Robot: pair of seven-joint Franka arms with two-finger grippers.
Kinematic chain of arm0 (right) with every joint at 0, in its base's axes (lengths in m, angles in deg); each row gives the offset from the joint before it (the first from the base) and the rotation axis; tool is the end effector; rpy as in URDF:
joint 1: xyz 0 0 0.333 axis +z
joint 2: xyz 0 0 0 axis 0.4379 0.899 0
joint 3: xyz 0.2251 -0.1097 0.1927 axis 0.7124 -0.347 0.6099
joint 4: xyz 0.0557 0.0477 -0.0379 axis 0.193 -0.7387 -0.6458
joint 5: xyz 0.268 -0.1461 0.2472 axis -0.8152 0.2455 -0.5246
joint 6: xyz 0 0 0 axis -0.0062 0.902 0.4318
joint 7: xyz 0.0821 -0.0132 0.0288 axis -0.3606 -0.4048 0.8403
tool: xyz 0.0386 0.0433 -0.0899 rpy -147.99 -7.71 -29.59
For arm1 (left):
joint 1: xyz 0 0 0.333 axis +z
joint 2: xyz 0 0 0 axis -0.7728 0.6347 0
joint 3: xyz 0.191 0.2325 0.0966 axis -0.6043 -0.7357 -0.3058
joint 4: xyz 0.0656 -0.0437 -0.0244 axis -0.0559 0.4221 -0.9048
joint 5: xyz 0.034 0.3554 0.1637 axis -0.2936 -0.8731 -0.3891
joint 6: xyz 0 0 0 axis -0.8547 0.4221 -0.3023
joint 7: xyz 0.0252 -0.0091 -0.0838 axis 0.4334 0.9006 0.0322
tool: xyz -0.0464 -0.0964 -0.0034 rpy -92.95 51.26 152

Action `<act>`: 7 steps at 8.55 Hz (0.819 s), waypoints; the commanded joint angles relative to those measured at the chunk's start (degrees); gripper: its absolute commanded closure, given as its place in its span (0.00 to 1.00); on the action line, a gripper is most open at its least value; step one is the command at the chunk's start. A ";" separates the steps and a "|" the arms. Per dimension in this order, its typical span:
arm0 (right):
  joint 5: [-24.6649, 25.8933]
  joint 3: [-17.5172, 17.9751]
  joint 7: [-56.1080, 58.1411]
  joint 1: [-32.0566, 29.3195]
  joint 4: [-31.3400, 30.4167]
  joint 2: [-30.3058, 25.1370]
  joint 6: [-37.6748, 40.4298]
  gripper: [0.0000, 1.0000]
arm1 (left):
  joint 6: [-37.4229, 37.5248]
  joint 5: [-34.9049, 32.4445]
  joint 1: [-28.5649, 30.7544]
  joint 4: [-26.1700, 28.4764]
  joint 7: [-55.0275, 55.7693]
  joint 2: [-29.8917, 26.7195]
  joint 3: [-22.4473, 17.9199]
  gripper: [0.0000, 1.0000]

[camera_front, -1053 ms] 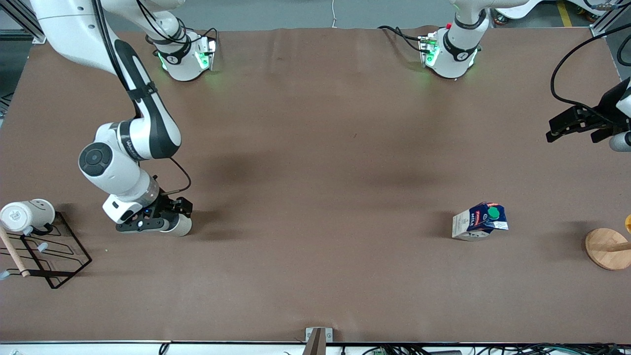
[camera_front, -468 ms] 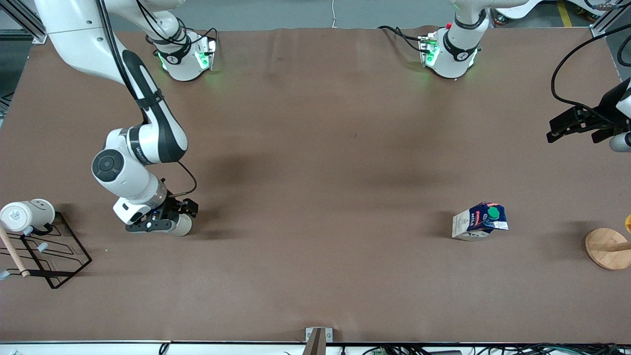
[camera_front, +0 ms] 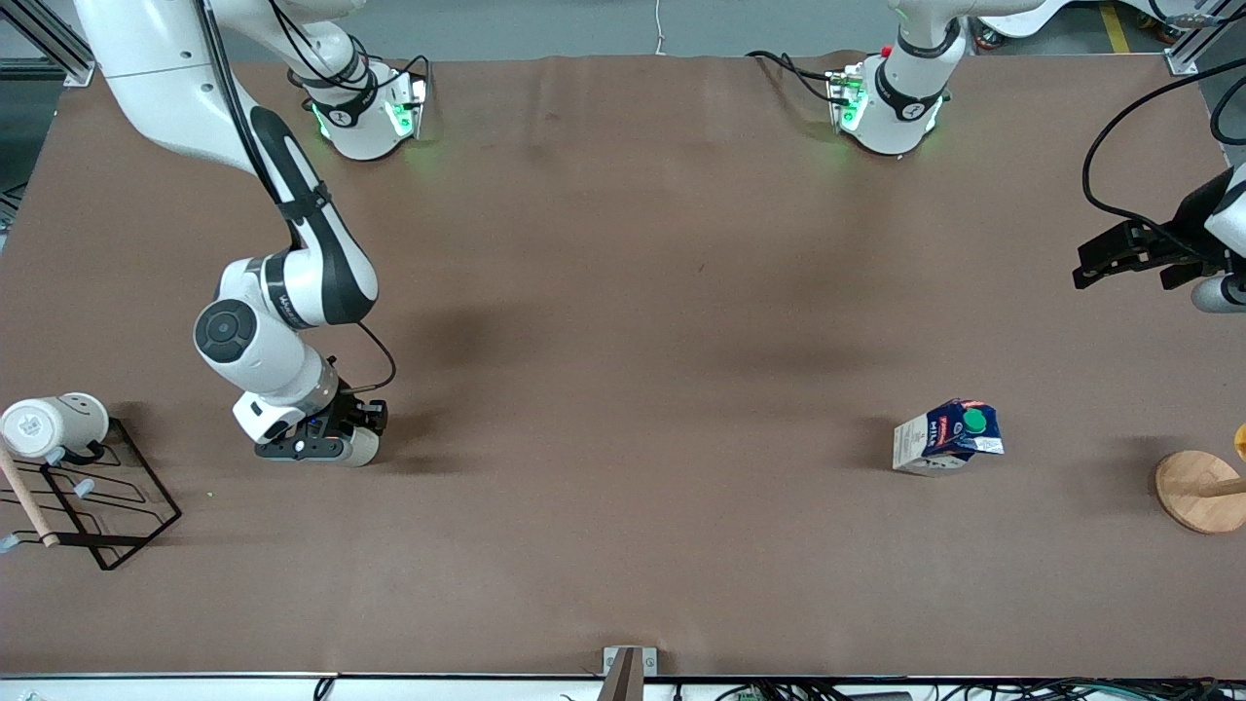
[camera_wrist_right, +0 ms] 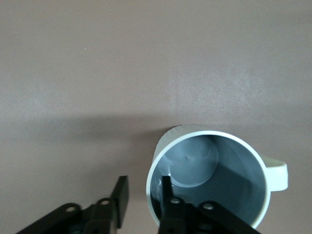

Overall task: Place milk next to cup
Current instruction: 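Grasp the grey mug rim with the right gripper while the left gripper reaches the milk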

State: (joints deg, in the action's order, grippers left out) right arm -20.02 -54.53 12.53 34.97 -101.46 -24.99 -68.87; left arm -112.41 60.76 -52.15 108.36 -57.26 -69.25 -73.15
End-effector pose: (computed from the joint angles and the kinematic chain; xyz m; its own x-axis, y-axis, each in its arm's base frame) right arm 0.6261 0.0995 0.2454 0.9940 -0.0402 0.1021 -0.0370 -0.9988 -0.0328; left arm 0.5705 -0.0045 0.6108 0.9997 -0.0212 -0.0156 -0.0210 -0.9997 0.0116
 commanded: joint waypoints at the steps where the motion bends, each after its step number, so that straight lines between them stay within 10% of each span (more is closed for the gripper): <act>1: -0.16 -0.05 -3.00 0.49 0.78 -0.53 0.13 1.00 | -0.36 -1.77 -0.74 -0.68 0.60 0.57 0.13 0.00; 7: 0.54 0.39 -18.19 10.99 10.95 -2.47 15.92 1.00 | -20.45 -0.90 -0.74 0.98 0.16 16.64 0.66 0.01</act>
State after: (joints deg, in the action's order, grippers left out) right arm -19.99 -53.66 -0.78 41.25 -92.18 -26.26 -55.78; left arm -130.38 60.21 -52.66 109.29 -57.26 -53.98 -72.78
